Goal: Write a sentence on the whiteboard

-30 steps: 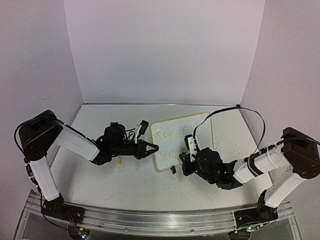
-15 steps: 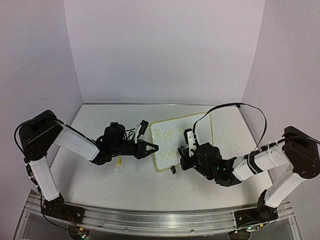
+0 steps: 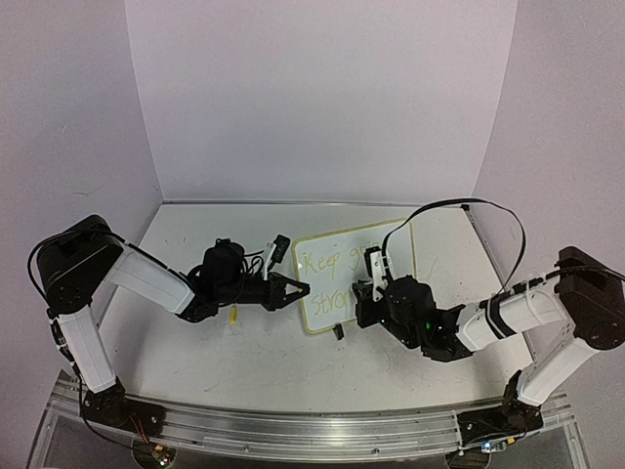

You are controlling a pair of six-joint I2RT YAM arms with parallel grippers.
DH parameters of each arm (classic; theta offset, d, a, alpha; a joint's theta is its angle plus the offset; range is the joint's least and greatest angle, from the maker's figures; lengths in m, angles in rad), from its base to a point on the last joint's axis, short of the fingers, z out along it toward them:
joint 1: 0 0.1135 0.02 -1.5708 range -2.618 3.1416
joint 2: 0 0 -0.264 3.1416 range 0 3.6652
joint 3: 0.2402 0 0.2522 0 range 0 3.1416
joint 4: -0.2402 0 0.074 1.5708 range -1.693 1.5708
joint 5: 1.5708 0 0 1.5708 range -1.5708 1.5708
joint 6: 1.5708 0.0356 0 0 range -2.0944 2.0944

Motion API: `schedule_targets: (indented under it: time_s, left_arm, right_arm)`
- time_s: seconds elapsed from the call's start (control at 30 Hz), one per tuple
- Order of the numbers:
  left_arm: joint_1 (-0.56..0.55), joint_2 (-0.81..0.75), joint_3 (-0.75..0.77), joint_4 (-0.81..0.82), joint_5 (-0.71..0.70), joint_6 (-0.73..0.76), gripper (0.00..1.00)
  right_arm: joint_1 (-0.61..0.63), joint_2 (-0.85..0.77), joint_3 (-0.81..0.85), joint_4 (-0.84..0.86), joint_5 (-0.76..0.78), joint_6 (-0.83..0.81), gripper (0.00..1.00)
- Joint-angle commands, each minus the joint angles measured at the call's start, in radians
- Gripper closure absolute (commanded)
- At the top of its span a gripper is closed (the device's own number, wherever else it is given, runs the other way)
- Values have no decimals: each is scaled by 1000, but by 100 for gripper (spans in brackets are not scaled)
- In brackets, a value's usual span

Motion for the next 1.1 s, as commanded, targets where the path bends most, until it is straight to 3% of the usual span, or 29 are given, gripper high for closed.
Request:
schedule_targets:
  time_s: [0.0,1.07]
  left_arm:
    - [3,-44,-13,-16,-19,16,100]
    - [4,-44,-16,-16,-23,15,100]
  right_arm:
    - [-17,-2,-1,-27,29,33,100]
    - [-3,64,-57,-26,-9,118,100]
